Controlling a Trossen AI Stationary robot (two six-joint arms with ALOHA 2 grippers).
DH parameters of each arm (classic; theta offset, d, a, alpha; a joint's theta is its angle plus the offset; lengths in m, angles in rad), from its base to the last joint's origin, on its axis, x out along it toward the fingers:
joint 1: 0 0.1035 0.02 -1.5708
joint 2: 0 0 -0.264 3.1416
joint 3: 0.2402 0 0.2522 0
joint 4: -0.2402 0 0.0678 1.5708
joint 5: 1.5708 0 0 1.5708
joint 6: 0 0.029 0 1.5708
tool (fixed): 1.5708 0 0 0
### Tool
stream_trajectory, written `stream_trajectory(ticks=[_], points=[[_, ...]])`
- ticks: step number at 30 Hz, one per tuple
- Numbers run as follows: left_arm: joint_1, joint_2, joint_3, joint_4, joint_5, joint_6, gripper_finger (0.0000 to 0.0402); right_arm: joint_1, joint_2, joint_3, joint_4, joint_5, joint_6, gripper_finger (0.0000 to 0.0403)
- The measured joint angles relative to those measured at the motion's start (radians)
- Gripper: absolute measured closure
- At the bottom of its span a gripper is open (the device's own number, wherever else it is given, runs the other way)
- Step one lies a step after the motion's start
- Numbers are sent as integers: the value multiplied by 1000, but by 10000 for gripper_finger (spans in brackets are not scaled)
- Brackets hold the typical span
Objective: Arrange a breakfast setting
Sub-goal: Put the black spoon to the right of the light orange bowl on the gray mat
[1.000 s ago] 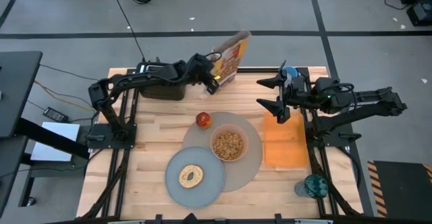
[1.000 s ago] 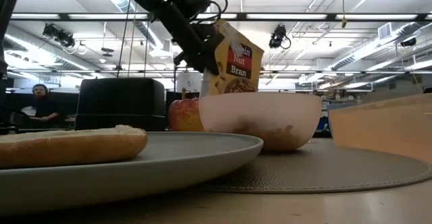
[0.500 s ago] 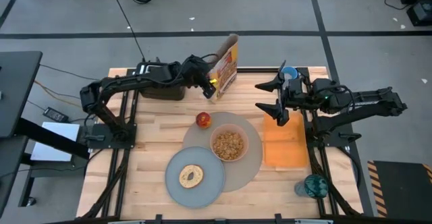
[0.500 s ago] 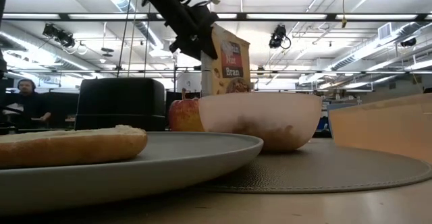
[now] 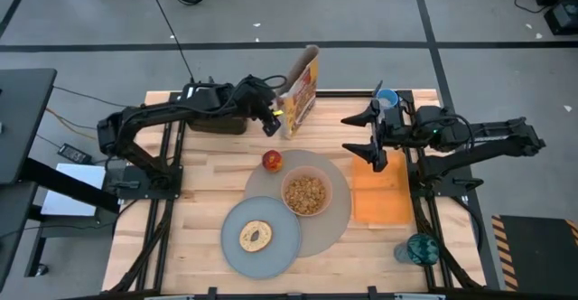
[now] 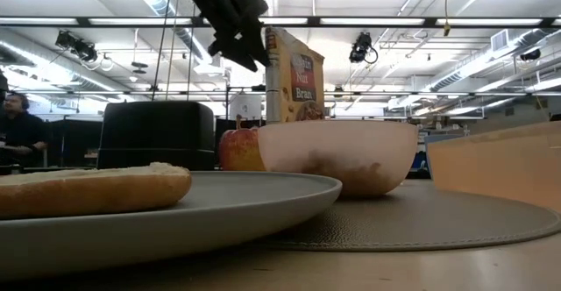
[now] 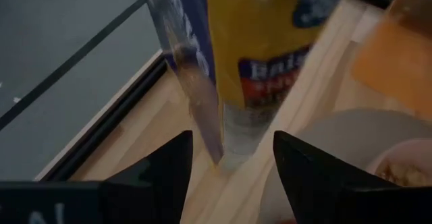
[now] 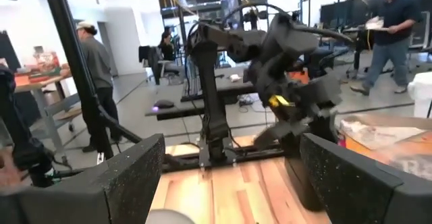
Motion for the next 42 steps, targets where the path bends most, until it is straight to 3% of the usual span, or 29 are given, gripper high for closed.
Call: stream_trajectory(ticks=[8, 19, 23, 29, 33, 38, 42], points=[[-7, -67, 0, -109, 2, 14, 187, -20, -36, 10, -102, -7, -1, 50], [-49, -213, 0, -191, 11, -27, 187, 45, 74, 369, -786, 4, -35, 51], [-136, -282, 1, -174, 25, -91, 187, 163, 179, 545, -1064, -1, 47, 59], [-310, -323, 1, -104, 22, -205, 187, 415, 362, 737, -1338, -71, 226, 75], [-424, -319, 1, -52, -48, -269, 187, 582, 475, 819, -1484, -153, 401, 80], [-545, -293, 0, -20, -155, -306, 187, 760, 593, 868, -1581, -280, 655, 88], [-615, -267, 1, -3, -174, -307, 187, 887, 658, 868, -1580, -318, 832, 101]])
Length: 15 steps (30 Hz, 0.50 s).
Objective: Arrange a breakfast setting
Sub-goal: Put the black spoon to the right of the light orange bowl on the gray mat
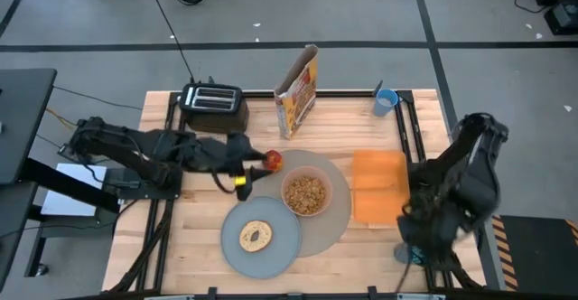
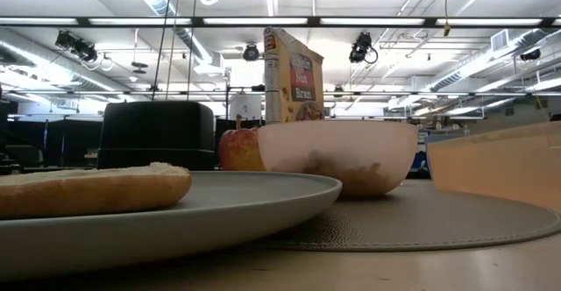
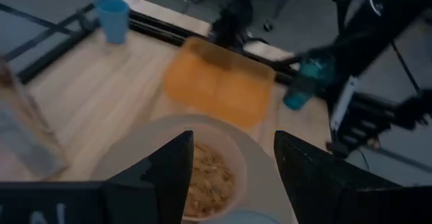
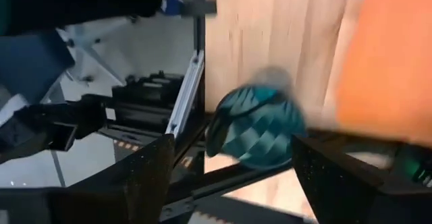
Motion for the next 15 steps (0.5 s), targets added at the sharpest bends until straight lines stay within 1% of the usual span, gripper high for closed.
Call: stream_trajectory(ticks=[2, 6, 10, 15], points=[[-30, 19, 0, 10, -2, 1, 187, 43, 30, 0, 1, -2, 73, 111], [-87, 52, 0, 23, -4, 4, 187, 83, 79, 0, 3, 0, 179, 136], [-155, 101, 0, 38, -4, 5, 187, 115, 124, 0, 5, -6, 210, 156], [-231, 168, 0, 88, -4, 0, 187, 155, 174, 0, 6, -78, 210, 164]])
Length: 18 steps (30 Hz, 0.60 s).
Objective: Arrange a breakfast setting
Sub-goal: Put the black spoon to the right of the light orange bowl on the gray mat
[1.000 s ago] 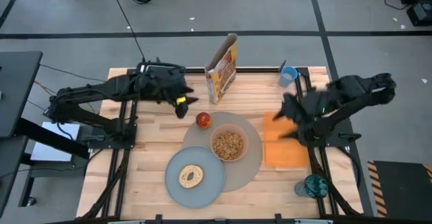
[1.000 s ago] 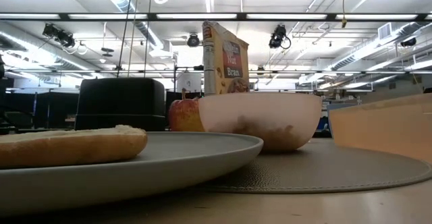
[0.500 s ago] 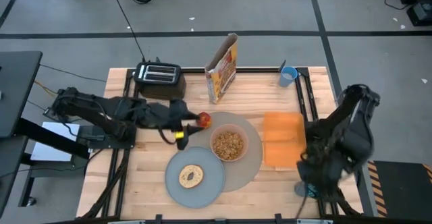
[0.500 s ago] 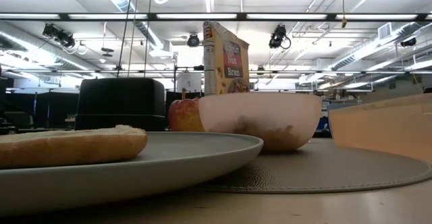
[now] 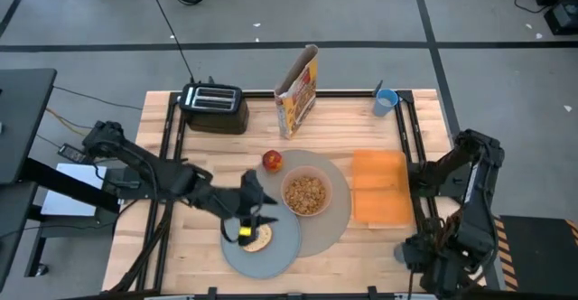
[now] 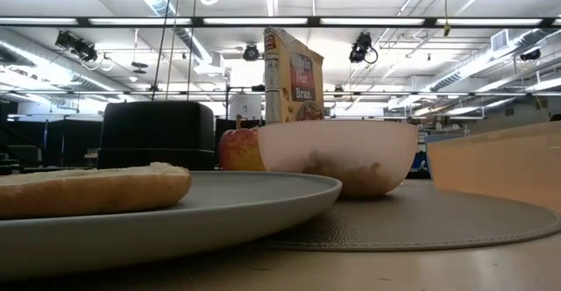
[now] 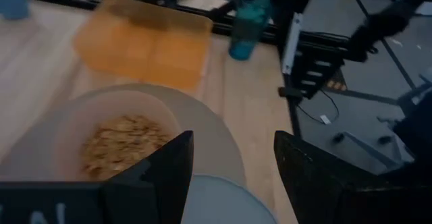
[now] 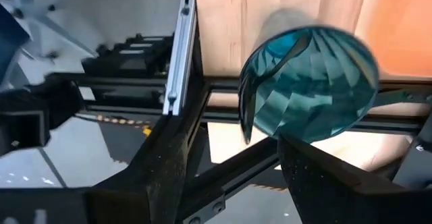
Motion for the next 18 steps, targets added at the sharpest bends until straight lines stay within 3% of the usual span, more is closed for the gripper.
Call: stream_trajectory(ticks=[11, 18], points=[[-43, 118, 0, 111, -15, 5, 187, 36, 53, -2, -38, 55, -53, 169], [-41, 181, 0, 176, -14, 32, 187, 39, 51, -14, -14, 57, -26, 214]])
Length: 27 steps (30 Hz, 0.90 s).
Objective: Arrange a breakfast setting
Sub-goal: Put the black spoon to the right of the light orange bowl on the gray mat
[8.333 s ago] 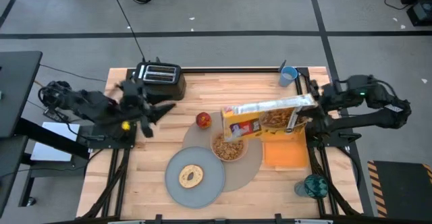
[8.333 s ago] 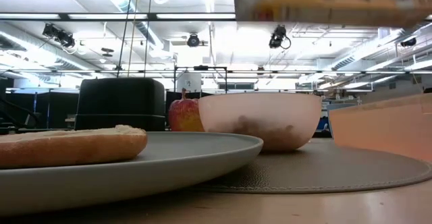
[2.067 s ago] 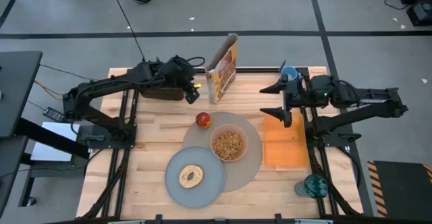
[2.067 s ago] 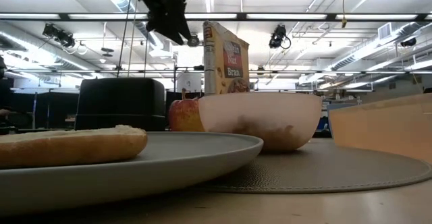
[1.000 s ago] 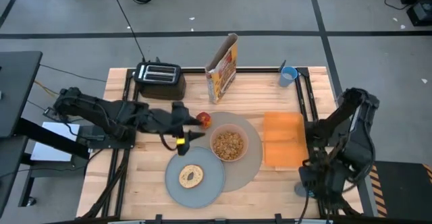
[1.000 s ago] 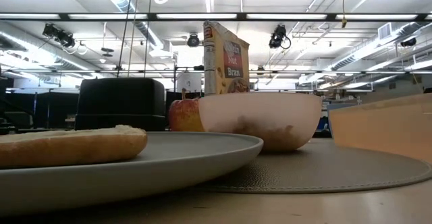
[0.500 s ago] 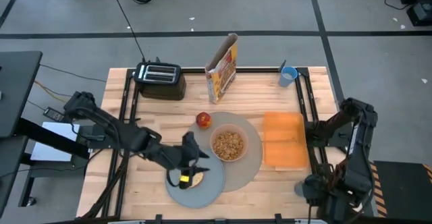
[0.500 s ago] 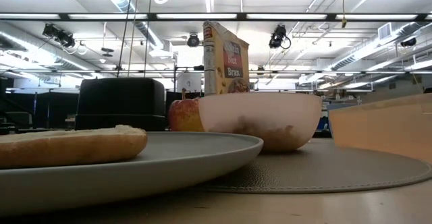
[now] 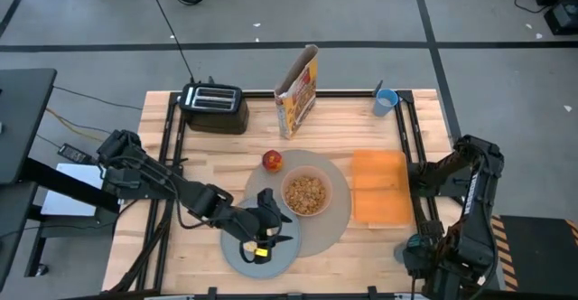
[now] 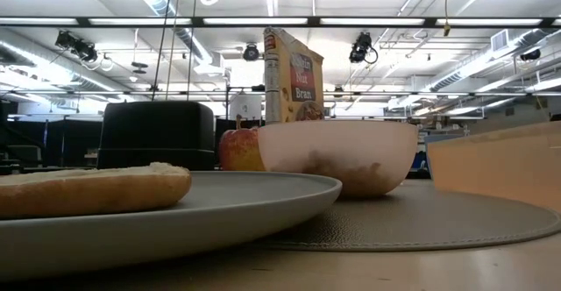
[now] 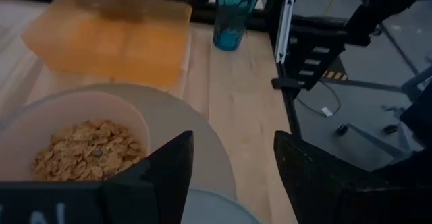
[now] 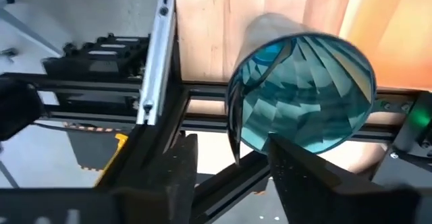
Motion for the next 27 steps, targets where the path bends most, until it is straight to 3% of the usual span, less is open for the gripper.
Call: stream_trajectory(ticks=[18, 27], points=[[11, 19, -1, 33, 0, 26, 187, -6, 1, -40, 18, -30, 4, 373], [10, 19, -1, 35, 0, 27, 187, -11, -1, -3, 2, -72, 7, 378]])
